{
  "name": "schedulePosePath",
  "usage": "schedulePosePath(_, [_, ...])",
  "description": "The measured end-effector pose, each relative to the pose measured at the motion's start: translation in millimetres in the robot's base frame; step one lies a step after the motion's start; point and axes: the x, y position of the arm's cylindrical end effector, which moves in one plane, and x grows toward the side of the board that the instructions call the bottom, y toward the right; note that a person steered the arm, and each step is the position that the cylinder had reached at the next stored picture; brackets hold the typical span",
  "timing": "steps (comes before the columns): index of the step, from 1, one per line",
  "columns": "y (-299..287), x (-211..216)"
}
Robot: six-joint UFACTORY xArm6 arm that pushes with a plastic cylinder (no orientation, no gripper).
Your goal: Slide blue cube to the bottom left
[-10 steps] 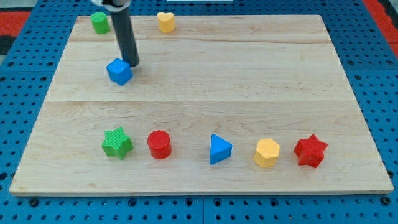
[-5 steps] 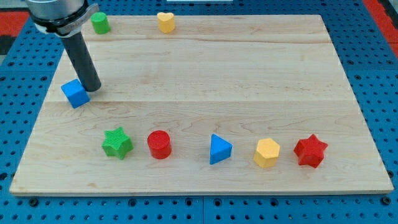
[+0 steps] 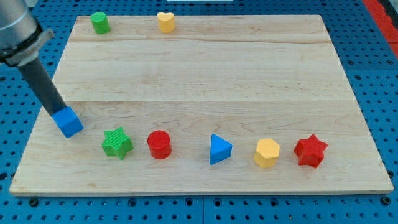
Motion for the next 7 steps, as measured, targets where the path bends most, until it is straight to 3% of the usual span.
schedulePosePath(2, [0.6, 22.0])
schedulePosePath(4, [20.4, -19.1])
schedulePosePath(7, [22.0, -0.5])
